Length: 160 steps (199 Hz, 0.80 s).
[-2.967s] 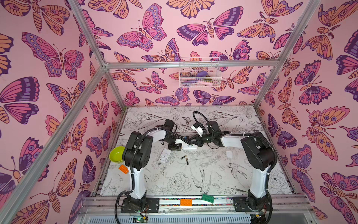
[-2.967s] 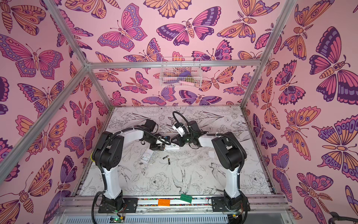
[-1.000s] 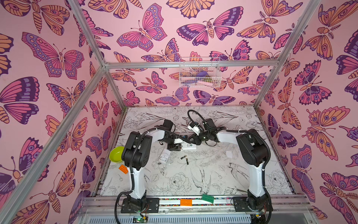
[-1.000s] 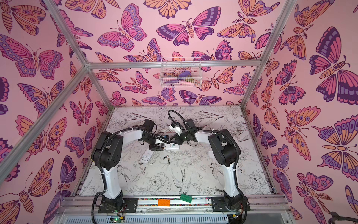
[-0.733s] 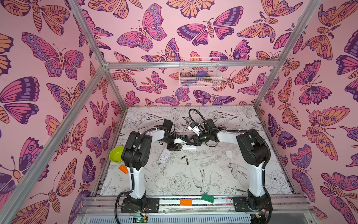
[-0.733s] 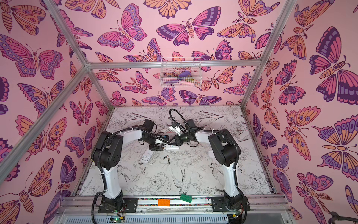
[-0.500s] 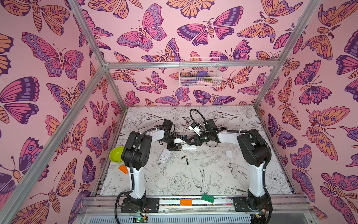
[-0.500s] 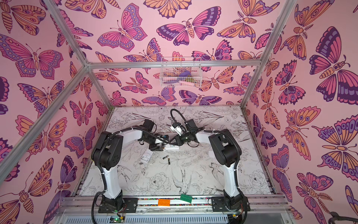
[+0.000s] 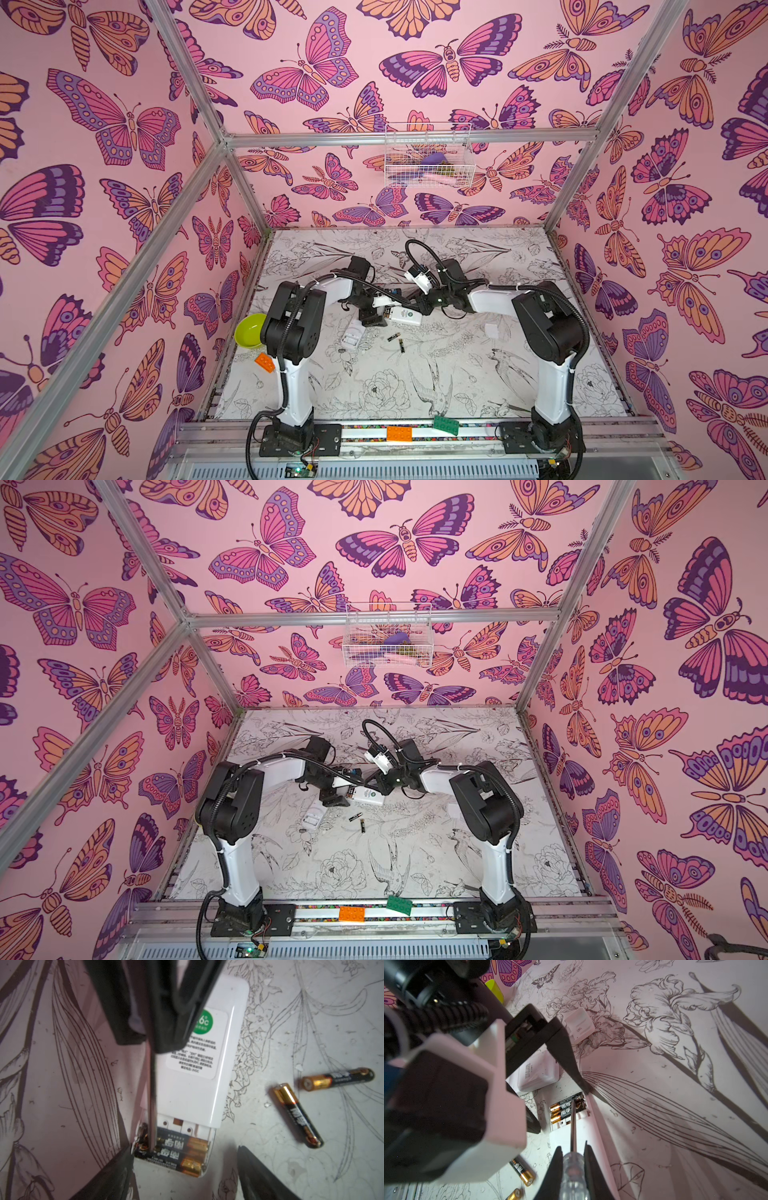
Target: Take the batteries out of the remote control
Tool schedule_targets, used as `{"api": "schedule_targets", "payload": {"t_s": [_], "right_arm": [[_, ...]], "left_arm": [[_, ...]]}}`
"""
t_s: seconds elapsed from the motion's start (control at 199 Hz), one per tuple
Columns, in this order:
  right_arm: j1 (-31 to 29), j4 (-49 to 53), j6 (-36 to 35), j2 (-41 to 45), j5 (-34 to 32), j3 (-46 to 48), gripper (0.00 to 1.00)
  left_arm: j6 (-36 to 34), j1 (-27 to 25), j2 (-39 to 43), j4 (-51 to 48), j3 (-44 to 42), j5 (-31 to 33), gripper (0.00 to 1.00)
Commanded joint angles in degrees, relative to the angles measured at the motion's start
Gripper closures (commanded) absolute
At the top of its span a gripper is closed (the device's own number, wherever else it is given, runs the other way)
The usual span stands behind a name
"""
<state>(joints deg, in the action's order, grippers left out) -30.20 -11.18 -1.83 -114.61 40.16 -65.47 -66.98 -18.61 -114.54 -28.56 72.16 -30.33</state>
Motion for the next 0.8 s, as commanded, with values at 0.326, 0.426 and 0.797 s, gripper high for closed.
{"api": "schedule_targets", "payload": {"t_s": [0.326, 0.426, 0.797], "right_arm": [[-0.9, -0.1, -2.6, 1.0, -4.1, -0.7, 1.0], [-1.2, -0.2, -2.6, 1.2, -5.6, -0.3, 1.0], [-3.5, 0.2, -2.4, 0.5, -7.9, 1.0, 1.0]], "left_arm": [[-1.9, 0.5, -4.2, -3.9, 0.3, 5.0, 0.29], [-1.9, 0.5, -4.3, -3.9, 0.3, 5.1, 0.29], [-1.7, 0.5, -4.3, -3.9, 0.4, 5.1, 0.34]]}}
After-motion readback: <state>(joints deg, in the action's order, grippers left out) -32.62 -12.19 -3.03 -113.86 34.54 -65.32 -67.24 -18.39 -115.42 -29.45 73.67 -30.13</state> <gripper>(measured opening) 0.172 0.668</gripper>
